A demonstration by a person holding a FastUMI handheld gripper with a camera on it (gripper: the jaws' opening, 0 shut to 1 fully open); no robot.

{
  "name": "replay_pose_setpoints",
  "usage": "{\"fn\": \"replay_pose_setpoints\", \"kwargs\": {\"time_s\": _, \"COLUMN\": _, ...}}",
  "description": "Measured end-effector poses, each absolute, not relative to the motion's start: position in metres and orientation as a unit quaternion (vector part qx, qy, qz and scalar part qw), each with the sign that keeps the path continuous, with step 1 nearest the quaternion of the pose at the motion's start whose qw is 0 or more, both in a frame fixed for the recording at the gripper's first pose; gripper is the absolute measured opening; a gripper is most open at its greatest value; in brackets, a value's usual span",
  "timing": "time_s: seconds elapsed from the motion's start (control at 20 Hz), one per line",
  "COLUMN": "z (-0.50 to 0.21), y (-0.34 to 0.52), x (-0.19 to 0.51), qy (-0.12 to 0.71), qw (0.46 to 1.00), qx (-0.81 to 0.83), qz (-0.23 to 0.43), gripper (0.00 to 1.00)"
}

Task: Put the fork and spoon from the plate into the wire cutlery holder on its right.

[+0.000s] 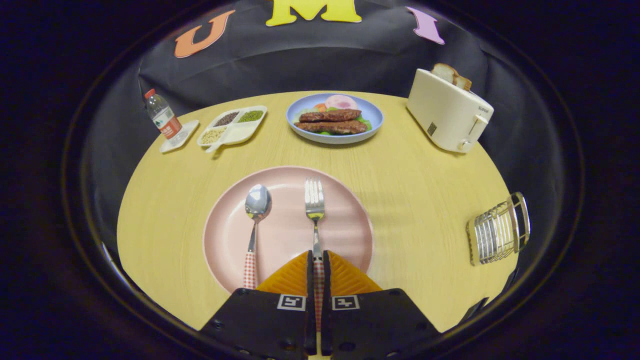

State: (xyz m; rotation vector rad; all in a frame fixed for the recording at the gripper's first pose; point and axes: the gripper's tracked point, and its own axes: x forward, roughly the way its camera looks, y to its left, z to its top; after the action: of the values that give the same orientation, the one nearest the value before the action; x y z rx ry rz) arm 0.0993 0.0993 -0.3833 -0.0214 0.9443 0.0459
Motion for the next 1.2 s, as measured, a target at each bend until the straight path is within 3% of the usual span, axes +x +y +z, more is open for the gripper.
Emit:
{"fn": "replay_pose_setpoints", "kwargs": {"time_s": 0.4, "z": -0.319, "y": 0.054, "x": 0.082, "qy": 0.422, "qw": 0.906, "qx": -0.009, "qz": 0.037, "gripper": 0.04}}
{"fn": "replay_pose_setpoints", "kwargs": {"time_s": 0.8, "z": -0.278, "y": -0.051, "x": 0.075, "qy": 0.403, "qw": 0.915, "qx": 0.002, "qz": -0.008, "gripper": 0.04}}
{"fn": "replay_pose_setpoints", "kwargs": {"time_s": 1.2, "z": -0.256, "y": -0.139, "x": 0.068, "qy": 0.436, "qw": 0.899, "qx": 0.004, "qz": -0.038, "gripper": 0.04}}
